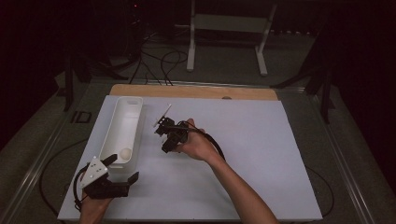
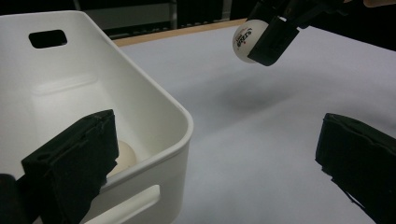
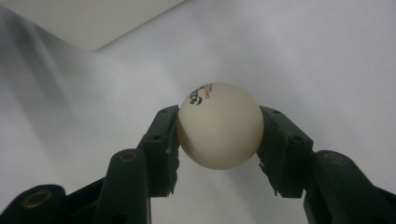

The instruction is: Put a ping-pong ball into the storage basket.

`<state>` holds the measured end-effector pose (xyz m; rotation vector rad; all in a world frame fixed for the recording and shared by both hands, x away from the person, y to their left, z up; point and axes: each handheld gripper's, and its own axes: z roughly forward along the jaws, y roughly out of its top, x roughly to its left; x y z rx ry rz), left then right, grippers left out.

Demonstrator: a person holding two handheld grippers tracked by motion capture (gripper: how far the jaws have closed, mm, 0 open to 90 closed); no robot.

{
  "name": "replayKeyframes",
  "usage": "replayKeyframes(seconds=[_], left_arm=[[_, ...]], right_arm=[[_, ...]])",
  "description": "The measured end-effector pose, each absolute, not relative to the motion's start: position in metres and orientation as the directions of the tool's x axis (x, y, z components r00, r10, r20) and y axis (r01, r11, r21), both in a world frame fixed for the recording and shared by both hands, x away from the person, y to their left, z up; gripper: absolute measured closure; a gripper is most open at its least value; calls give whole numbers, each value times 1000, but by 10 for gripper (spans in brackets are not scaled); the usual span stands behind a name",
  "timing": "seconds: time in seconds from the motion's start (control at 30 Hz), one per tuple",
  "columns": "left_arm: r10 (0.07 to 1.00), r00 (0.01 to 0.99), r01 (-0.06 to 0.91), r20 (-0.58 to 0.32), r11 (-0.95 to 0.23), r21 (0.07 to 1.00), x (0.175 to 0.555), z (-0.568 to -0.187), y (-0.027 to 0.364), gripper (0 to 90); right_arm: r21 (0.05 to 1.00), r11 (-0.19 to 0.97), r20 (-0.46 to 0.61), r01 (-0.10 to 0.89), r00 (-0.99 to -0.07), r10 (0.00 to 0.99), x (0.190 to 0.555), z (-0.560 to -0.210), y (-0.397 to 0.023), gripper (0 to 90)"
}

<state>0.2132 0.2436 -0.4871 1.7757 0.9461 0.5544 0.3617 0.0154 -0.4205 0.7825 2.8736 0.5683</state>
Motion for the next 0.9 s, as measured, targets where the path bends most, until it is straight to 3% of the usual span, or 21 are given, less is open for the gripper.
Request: replayKeyframes(seconds=[0.9], left_arm=[[808,587,345,-59,-184,920,213,-487,243,0]], right_arm=[[398,792,-5,464,-862,507,364,-407,23,505]])
